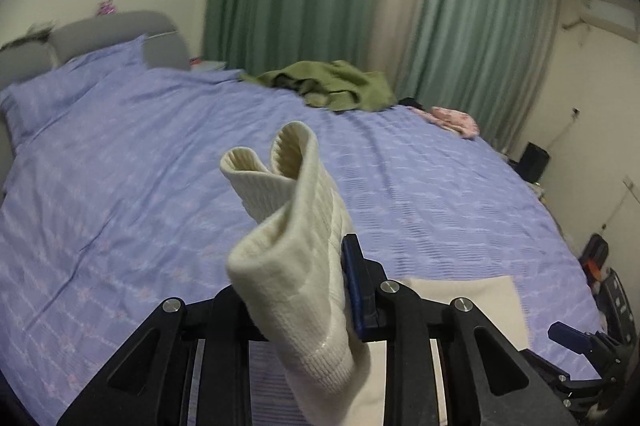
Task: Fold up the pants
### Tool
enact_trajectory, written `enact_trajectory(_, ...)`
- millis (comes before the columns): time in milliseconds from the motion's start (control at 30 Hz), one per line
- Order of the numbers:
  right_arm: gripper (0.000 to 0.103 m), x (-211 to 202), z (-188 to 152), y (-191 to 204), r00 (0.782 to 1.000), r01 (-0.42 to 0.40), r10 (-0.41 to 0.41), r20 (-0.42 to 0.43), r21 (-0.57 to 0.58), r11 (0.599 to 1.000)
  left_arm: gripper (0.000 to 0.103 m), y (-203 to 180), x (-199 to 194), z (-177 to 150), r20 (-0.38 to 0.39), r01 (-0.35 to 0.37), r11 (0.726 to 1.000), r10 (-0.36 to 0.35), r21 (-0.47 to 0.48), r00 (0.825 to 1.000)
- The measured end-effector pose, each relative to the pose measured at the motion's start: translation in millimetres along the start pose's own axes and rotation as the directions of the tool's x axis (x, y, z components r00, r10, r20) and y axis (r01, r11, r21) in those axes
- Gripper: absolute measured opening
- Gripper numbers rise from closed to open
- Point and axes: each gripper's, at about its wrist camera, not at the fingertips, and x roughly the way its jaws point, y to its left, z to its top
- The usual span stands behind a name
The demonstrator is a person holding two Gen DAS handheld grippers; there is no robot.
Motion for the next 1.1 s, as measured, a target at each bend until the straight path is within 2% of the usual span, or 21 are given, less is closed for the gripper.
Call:
enact_trajectory(167,0.086,-36.5,0.2,-50.1,0.999,0.043,-0.043,0.034,0.014,0.999,0.025,-74.9,3.1,10.5,-0.034,0.038,0.998,-0.036,0.042,0.999)
enact_trajectory(367,0.086,-60.9,-1.2,-105.5,0.998,0.039,-0.041,0.044,0.05,0.998,0.023,-156.2,24.5,12.3,-0.103,0.06,0.997,-0.054,0.052,0.993)
enact_trajectory(600,0.086,-81.0,-15.2,-173.2,0.996,0.084,-0.085,0.032,0.038,0.996,0.022,-245.4,48.3,-18.7,-0.177,0.094,0.992,-0.079,0.081,0.981)
enact_trajectory(800,0.086,-73.8,-28.5,-229.7,0.996,0.092,-0.092,-0.006,0.047,0.995,0.022,-298.9,80.9,-60.1,-0.248,0.095,0.99,-0.066,0.104,0.967)
enact_trajectory(967,0.086,-57.6,-41.7,-263.8,0.992,0.114,-0.112,-0.049,0.046,0.992,0.023,-321.6,114.4,-93.9,-0.341,0.118,0.989,-0.08,0.093,0.937)
enact_trajectory(1067,0.086,-52.7,-51.0,-280.1,0.989,0.135,-0.13,-0.074,0.059,0.989,0.037,-326.1,129.2,-107.4,-0.403,0.154,0.988,-0.127,0.035,0.906)
enact_trajectory(1100,0.086,-51.5,-53.7,-285.4,0.988,0.14,-0.134,-0.081,0.071,0.988,0.046,-325.6,130.3,-110.0,-0.418,0.183,0.983,-0.166,0.001,0.893)
